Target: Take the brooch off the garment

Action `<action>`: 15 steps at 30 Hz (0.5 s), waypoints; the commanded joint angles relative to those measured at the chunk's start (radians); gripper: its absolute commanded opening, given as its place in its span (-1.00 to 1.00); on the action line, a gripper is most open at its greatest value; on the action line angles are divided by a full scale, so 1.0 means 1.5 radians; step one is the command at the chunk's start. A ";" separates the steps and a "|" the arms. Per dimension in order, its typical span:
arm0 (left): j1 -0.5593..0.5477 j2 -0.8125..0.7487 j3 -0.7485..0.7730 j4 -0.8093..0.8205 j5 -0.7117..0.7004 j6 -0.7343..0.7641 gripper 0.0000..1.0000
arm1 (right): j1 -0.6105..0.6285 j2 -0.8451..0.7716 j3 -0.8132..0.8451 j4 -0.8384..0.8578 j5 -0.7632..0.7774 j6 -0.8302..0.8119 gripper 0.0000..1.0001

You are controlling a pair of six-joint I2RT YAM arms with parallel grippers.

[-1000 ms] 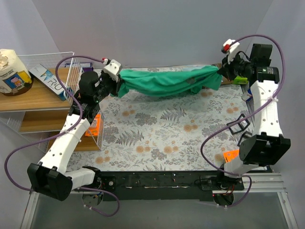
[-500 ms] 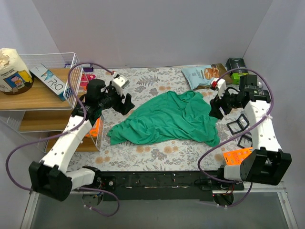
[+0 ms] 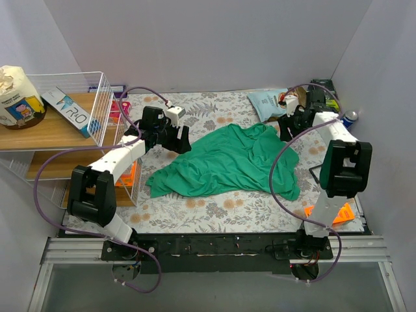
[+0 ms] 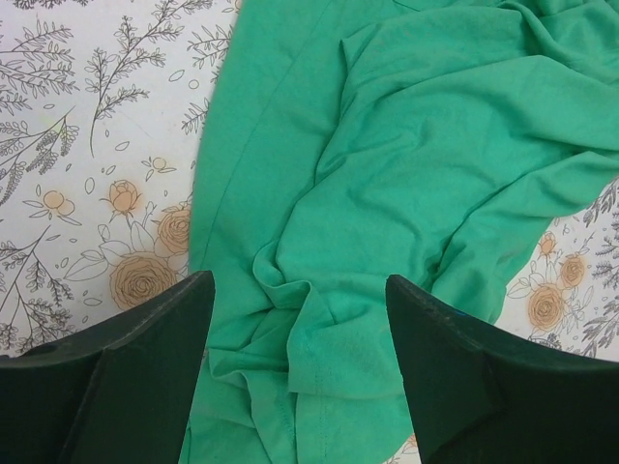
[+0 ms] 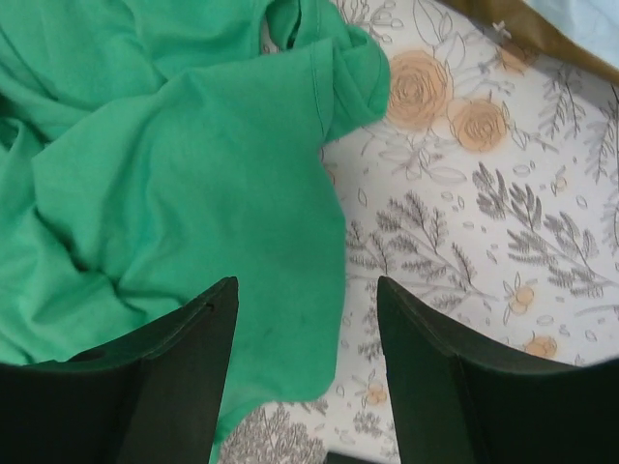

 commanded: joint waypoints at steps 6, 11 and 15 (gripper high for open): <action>0.001 -0.022 0.017 -0.037 -0.013 0.011 0.43 | 0.091 0.133 0.124 0.035 0.082 -0.033 0.32; 0.001 -0.043 0.009 -0.058 0.004 0.024 0.43 | 0.112 0.209 0.198 -0.001 0.103 -0.047 0.14; 0.001 -0.041 0.000 -0.057 -0.009 0.045 0.43 | 0.116 0.234 0.224 -0.012 0.115 -0.051 -0.41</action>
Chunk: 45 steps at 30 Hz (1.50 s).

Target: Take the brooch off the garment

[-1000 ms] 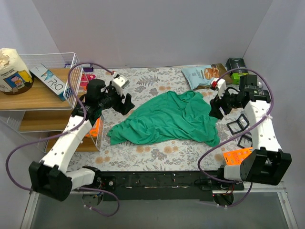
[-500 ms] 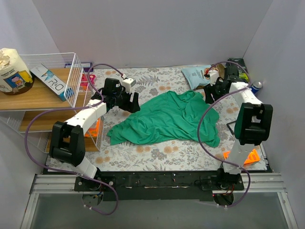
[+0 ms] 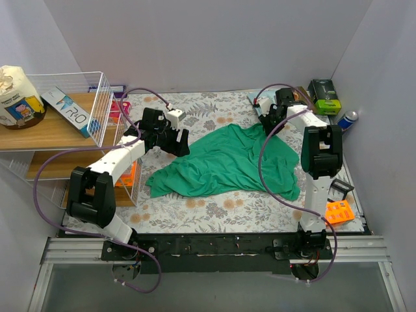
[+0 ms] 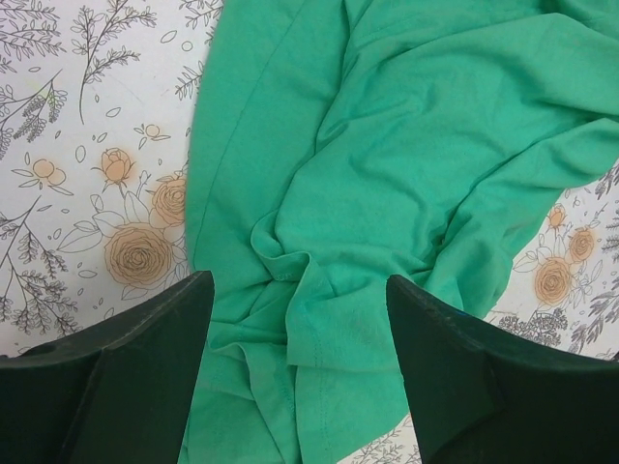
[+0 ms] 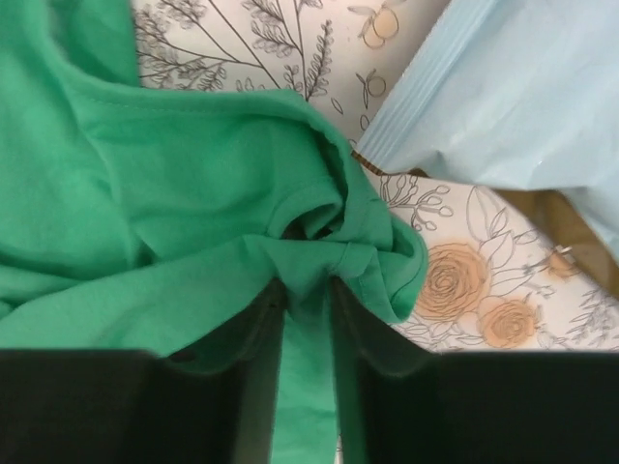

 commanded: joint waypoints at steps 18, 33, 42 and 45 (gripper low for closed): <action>0.001 0.062 0.055 -0.007 0.117 0.102 0.43 | -0.045 -0.281 0.101 -0.045 -0.106 0.090 -0.97; -0.010 0.160 0.054 0.055 0.117 0.092 0.12 | -0.067 -0.271 0.094 -0.046 -0.095 0.152 -0.97; -0.013 0.183 0.059 0.043 0.155 0.097 -0.22 | -0.067 -0.268 0.076 -0.036 -0.097 0.163 -0.97; -0.015 0.195 0.065 0.039 0.164 0.096 -0.58 | -0.067 -0.264 0.073 -0.034 -0.097 0.165 -0.97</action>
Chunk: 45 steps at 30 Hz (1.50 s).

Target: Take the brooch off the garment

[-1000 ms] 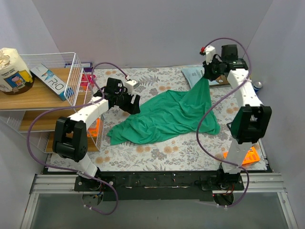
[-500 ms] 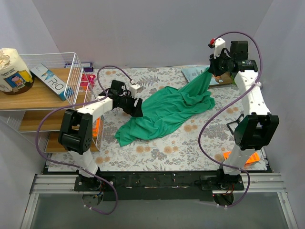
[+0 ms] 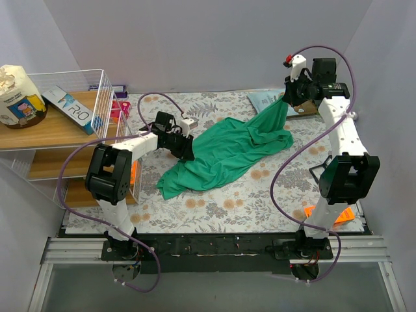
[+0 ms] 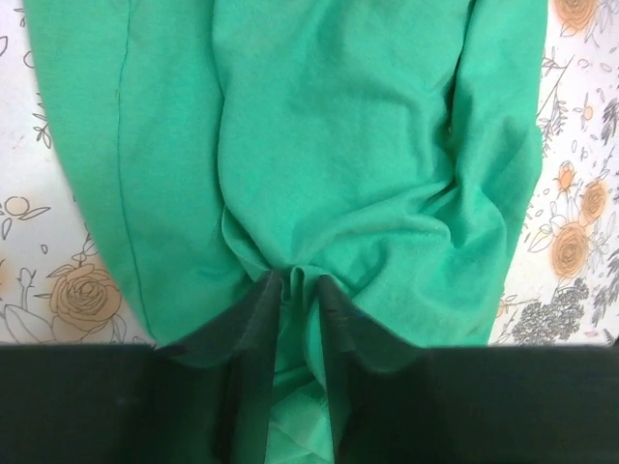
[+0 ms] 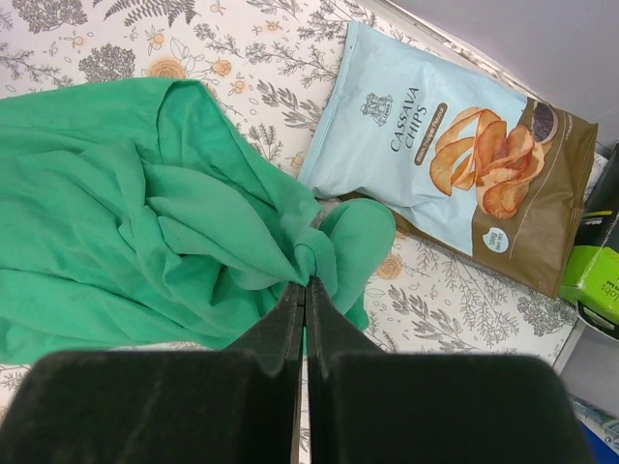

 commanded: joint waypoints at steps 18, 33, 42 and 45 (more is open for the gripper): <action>-0.002 -0.301 0.050 0.071 -0.129 0.065 -1.00 | -0.075 0.038 0.090 0.046 0.043 0.074 -0.97; -0.002 -0.591 -0.171 0.165 -0.290 0.117 -1.00 | -0.098 0.023 -0.027 0.090 0.105 0.067 -0.83; -0.003 -0.525 -0.148 0.174 -0.258 0.044 -1.00 | -0.065 -0.104 -0.201 0.130 0.000 -0.145 0.70; -0.003 -0.520 -0.148 0.170 -0.248 0.030 -1.00 | -0.029 -0.218 -0.376 0.177 -0.065 -0.283 0.59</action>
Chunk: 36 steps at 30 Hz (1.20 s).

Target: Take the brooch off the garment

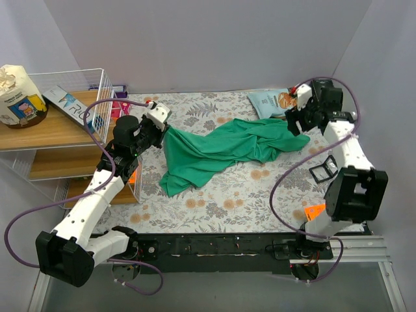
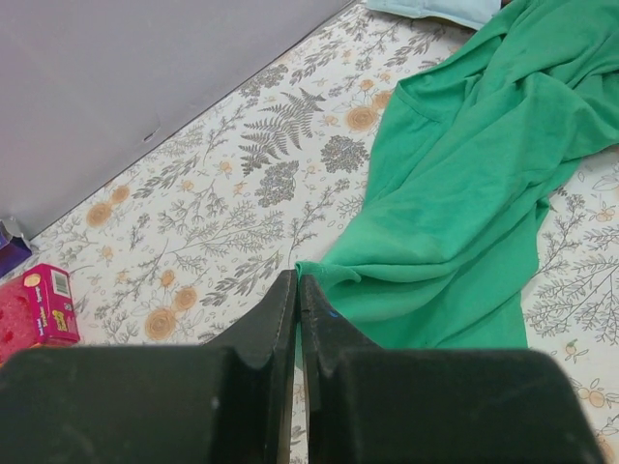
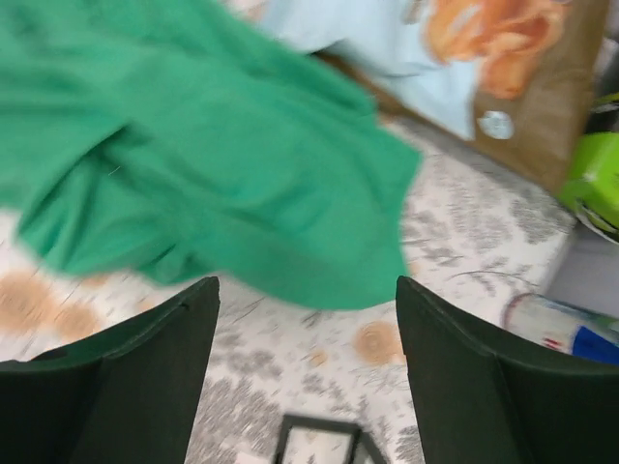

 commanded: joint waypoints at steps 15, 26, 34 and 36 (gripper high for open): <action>0.003 -0.001 0.019 0.011 0.030 -0.049 -1.00 | 0.307 -0.138 -0.386 0.175 0.082 -0.355 0.03; 0.003 -0.002 0.003 0.016 0.036 -0.052 -1.00 | 0.327 -0.077 -0.396 0.216 0.162 -0.360 -0.12; 0.003 0.005 -0.004 0.013 0.021 -0.042 -1.00 | 0.328 -0.065 -0.378 0.184 0.206 -0.363 -0.58; 0.003 0.002 -0.002 0.005 -0.004 -0.031 -1.00 | 0.326 -0.075 -0.350 0.139 0.213 -0.360 -0.84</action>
